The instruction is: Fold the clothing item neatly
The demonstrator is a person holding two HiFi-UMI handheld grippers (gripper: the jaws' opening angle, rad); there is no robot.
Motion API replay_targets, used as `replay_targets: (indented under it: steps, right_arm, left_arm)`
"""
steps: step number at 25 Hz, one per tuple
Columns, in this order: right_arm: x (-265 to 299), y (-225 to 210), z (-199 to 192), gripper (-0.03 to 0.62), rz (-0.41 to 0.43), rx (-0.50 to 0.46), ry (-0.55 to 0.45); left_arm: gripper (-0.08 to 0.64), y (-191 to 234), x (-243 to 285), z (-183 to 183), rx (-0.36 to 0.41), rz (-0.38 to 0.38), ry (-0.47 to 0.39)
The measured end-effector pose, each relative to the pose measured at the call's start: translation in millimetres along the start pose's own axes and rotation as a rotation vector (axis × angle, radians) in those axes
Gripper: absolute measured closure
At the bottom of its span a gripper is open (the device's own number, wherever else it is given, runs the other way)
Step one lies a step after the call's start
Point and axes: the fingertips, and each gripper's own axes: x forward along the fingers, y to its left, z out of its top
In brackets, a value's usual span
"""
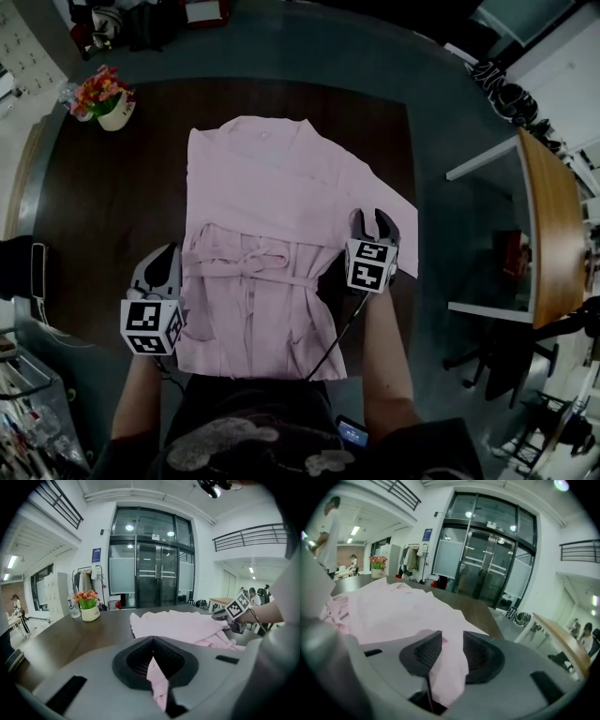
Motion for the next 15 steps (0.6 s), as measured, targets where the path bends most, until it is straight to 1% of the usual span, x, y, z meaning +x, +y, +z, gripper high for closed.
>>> replay_targets:
  steps: [4, 5, 6, 7, 8, 9, 10, 12, 13, 14, 15]
  right_arm:
    - [-23.3, -32.9, -6.1, 0.48, -0.066, 0.105, -0.042]
    - [-30.3, -39.9, -7.1, 0.48, -0.07, 0.122, -0.058]
    - [-37.0, -43.7, -7.5, 0.48, -0.056, 0.137, -0.077]
    - [-43.1, -43.2, -6.7, 0.482, -0.021, 0.15, -0.1]
    - [-48.6, -37.6, -4.3, 0.485, 0.033, 0.163, -0.129]
    - [-53.3, -27.1, 0.0, 0.507, 0.1, 0.168, -0.161]
    - [-57.1, -12.3, 6.3, 0.539, 0.176, 0.156, -0.193]
    - [-62.0, 25.1, 21.0, 0.549, 0.334, 0.079, -0.242]
    - [-62.0, 44.6, 26.3, 0.557, 0.405, 0.042, -0.247]
    - [-58.7, 61.7, 27.9, 0.566, 0.459, 0.024, -0.23]
    - [-51.2, 74.1, 25.2, 0.566, 0.484, 0.022, -0.19]
  left_arm:
    - [0.551, -2.0, -13.0, 5.3, 0.012, 0.032, -0.007]
    - [0.551, -3.8, -17.6, 7.3, 0.014, 0.043, -0.014]
    - [0.551, -5.7, -22.7, 9.2, 0.015, 0.055, -0.022]
    - [0.551, -7.7, -28.1, 10.7, 0.015, 0.066, -0.031]
    - [0.551, -9.8, -33.4, 11.4, 0.013, 0.077, -0.039]
    - [0.551, -12.5, -38.6, 11.1, 0.009, 0.087, -0.046]
    - [0.551, -16.3, -43.5, 10.0, 0.001, 0.094, -0.052]
    - [0.551, -28.5, -51.7, 6.5, -0.021, 0.096, -0.059]
    - [0.551, -35.9, -55.2, 4.8, -0.028, 0.089, -0.061]
    - [0.551, -42.9, -58.6, 2.8, -0.029, 0.078, -0.06]
    - [0.551, -48.6, -62.0, 0.2, -0.027, 0.066, -0.058]
